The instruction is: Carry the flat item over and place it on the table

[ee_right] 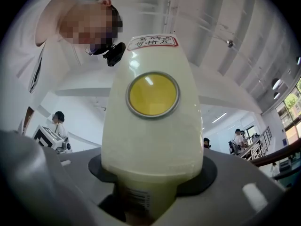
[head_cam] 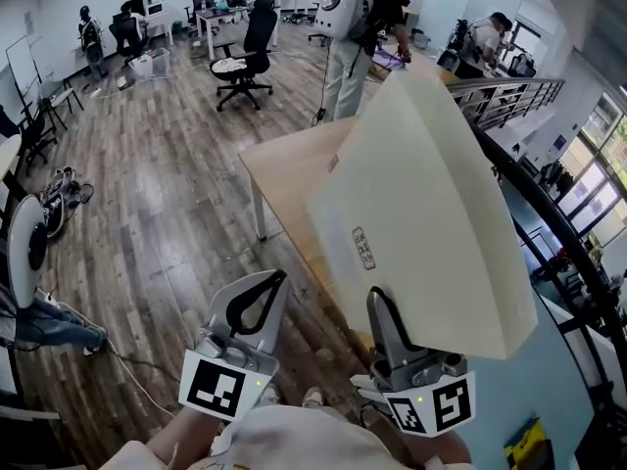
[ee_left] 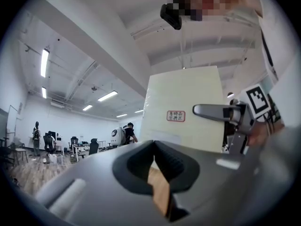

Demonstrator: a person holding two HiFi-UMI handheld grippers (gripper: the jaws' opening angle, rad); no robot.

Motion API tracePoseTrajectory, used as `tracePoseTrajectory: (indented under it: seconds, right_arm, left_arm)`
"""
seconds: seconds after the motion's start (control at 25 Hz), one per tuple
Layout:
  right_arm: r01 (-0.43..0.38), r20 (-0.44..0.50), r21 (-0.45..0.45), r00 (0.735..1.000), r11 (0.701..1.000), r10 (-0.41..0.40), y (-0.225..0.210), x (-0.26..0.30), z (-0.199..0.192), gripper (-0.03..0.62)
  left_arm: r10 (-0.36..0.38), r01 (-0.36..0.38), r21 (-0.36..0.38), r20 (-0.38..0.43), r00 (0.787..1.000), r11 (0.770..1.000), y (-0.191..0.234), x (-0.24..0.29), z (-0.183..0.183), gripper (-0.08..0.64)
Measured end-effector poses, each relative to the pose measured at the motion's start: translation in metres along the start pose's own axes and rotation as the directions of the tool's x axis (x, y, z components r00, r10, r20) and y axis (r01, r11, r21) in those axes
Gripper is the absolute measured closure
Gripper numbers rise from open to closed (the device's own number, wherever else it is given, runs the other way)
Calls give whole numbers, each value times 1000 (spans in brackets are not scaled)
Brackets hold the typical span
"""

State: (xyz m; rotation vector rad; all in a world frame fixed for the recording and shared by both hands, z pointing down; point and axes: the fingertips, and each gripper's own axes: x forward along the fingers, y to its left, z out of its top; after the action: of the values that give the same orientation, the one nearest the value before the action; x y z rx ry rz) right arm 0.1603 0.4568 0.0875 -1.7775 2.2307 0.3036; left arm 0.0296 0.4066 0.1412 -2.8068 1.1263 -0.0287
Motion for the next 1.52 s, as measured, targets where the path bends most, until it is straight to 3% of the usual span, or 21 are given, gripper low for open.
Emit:
tracePoseTrajectory:
  seconds: [0.16,0.52,1.0,1.52]
  right_arm:
    - [-54,-28,5,998,999,54,4,-3,-3,275]
    - [-63,-67,30,996,998,65,-13,7,-12,275]
    - [-120,-70,78,990,990,126,-52,-16,-20,278]
    - [-170,-61,108,982,980,177,-61,-17,-33,278]
  left_arm:
    - [20,-20,-7,-12,1000,1000,0,0,-5,558]
    - [105,-105,-25,-6,994,994,14,12,4,558]
    - [186,-186,6,-38,982,983,-24,21,-8,558]
    - [207,-206,32,-57,977,978,-36,25,-16,558]
